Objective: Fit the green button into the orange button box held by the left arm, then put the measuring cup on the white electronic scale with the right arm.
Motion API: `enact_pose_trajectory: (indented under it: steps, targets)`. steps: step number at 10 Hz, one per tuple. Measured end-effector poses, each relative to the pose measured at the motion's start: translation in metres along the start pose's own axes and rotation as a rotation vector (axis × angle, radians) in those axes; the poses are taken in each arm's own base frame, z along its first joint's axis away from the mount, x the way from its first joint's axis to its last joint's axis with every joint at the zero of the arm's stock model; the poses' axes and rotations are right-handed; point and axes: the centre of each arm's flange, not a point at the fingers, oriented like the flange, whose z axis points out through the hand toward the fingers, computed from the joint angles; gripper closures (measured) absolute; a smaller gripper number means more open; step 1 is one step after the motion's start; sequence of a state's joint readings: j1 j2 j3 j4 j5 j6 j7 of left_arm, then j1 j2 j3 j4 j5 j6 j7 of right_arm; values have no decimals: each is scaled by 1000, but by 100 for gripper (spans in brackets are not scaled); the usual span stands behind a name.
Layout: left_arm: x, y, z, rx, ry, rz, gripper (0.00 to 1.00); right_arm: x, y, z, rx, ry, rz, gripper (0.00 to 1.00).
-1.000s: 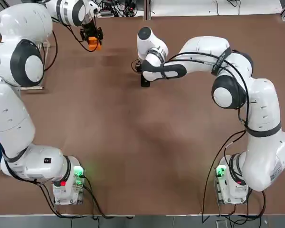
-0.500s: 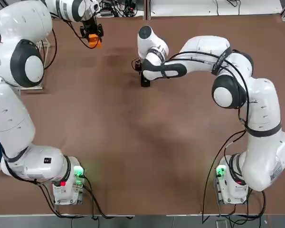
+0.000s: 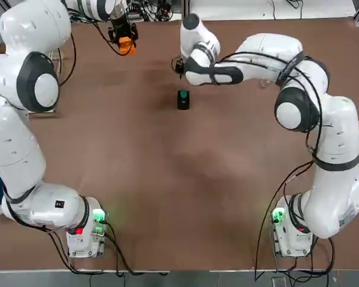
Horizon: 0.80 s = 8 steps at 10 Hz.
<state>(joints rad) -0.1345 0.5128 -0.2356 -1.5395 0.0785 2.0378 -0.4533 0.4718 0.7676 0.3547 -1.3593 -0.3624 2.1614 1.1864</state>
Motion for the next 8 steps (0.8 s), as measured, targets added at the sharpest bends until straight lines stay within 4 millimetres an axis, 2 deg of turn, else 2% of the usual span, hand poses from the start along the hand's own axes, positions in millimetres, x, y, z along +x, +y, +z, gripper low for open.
enact_pose_trajectory:
  steps: [2, 3, 6, 8]
  targets:
    - [-12, 30, -2, -7, -1, 39, 14, 47, 48, -48, 27, 4, 3, 0]
    - [-20, 46, -2, -14, -5, 61, 14, 62, 73, -76, 18, 29, 0, 0]
    - [-48, 116, 5, -35, -12, 52, 14, 86, 140, -161, -54, 43, -37, 0]
    - [-74, 169, 27, -33, -33, 63, 14, 117, 202, -223, -34, 25, -62, 0]
